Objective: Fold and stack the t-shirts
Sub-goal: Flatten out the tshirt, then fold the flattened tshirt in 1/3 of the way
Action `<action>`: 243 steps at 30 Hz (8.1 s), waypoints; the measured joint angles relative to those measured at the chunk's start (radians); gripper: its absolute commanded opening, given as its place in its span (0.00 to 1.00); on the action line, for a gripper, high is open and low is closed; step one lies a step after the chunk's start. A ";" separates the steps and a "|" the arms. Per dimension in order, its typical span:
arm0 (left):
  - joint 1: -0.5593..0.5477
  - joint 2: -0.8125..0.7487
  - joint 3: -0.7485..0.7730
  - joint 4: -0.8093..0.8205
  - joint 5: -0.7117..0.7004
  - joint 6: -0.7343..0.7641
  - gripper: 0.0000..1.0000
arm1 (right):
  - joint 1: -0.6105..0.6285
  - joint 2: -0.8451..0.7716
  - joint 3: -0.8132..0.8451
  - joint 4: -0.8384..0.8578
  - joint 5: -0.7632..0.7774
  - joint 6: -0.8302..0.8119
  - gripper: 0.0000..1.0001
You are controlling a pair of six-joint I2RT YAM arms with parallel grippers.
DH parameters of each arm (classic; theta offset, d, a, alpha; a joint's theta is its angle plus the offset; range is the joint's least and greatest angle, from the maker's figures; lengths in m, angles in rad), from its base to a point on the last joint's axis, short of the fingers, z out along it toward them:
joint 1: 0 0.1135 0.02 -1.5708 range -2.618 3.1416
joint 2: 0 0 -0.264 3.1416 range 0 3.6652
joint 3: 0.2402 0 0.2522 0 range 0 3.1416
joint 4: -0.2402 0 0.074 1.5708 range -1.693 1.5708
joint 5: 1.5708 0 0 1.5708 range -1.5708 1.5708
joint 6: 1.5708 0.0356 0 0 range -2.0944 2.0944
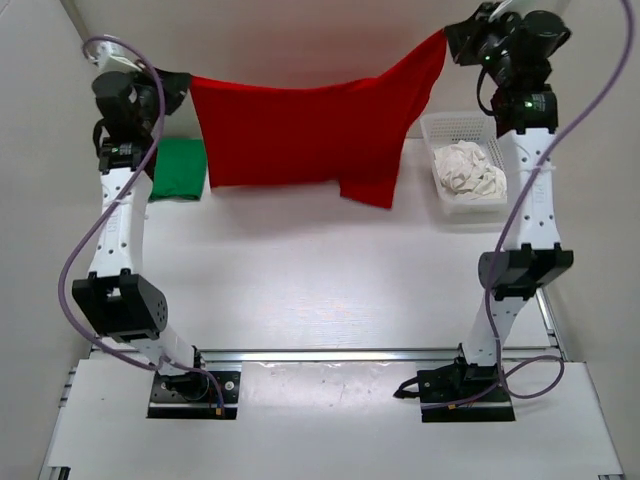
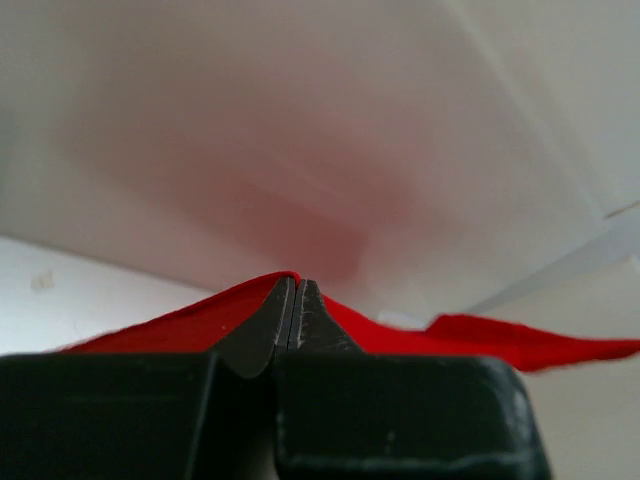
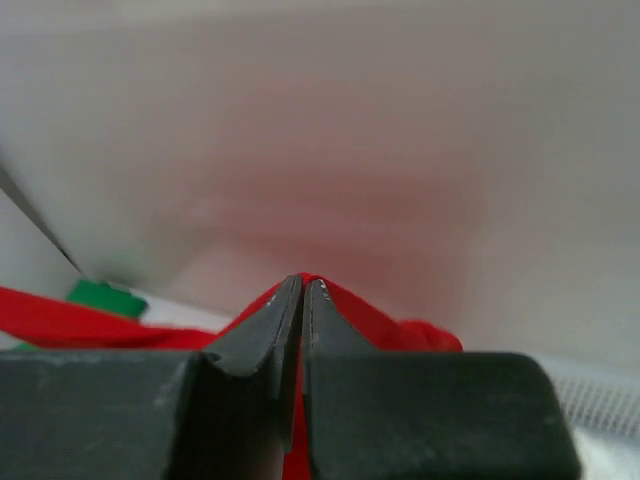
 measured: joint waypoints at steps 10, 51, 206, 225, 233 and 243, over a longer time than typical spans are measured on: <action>0.113 -0.299 -0.388 0.219 -0.008 -0.017 0.00 | 0.145 -0.439 -0.443 0.205 0.021 -0.091 0.00; 0.207 -0.872 -1.460 -0.026 0.107 0.142 0.00 | 0.758 -1.543 -1.989 -0.299 0.512 0.632 0.00; 0.196 -0.906 -1.583 -0.011 0.021 0.075 0.12 | 0.130 -1.257 -2.191 0.248 0.085 0.328 0.23; -0.148 -0.893 -1.420 0.039 -0.211 0.102 0.00 | 0.337 -0.748 -2.061 0.526 0.072 0.332 0.35; -0.094 -0.917 -1.466 -0.050 -0.348 0.084 0.56 | 0.320 -0.743 -2.061 0.537 0.056 0.331 0.39; -0.037 -0.904 -1.332 -0.128 -0.474 0.067 0.60 | 0.307 -0.724 -2.060 0.543 0.041 0.322 0.42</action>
